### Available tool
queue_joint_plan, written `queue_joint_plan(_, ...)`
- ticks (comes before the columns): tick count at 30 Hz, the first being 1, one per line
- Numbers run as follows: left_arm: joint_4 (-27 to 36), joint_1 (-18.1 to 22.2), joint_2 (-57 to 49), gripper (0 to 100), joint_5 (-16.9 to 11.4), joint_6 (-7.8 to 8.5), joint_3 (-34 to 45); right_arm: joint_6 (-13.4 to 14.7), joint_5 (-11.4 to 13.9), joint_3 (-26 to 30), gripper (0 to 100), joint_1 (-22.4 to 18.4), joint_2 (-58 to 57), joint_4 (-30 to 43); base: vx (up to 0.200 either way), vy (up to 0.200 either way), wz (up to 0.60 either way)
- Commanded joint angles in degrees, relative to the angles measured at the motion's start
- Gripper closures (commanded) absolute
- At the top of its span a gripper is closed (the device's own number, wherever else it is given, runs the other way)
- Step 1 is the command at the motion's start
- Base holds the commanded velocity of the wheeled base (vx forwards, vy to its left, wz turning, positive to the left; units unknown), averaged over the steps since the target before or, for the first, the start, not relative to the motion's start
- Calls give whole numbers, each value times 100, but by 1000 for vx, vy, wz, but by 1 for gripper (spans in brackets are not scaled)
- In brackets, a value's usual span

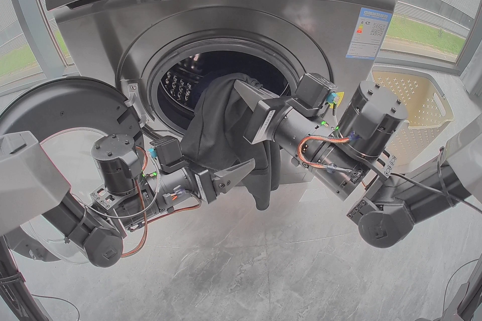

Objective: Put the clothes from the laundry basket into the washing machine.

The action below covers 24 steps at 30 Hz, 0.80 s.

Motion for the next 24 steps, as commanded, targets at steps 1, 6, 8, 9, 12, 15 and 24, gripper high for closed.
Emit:
queue_joint_plan(1,-90,9,291,0,98,-8,-133,1,0,9,100,42,-4,0,0,0,0)
queue_joint_plan(6,-133,-8,300,100,239,-8,-186,1,0,9,100,42,-4,-9,0,0,0)
queue_joint_plan(8,-142,-17,265,100,239,-8,-186,1,0,17,100,33,-4,-9,0,0,0)
queue_joint_plan(9,-133,-17,239,100,248,-8,-186,1,0,17,100,33,-4,-9,0,0,0)
queue_joint_plan(12,-204,-17,168,100,248,-8,-142,1,0,26,100,15,5,-9,0,0,0)
queue_joint_plan(15,-362,-26,89,100,256,-8,-36,1,0,26,100,-2,14,-9,0,0,0)
queue_joint_plan(24,-837,-263,-201,100,309,-8,438,18,0,70,100,6,154,-123,0,0,0)
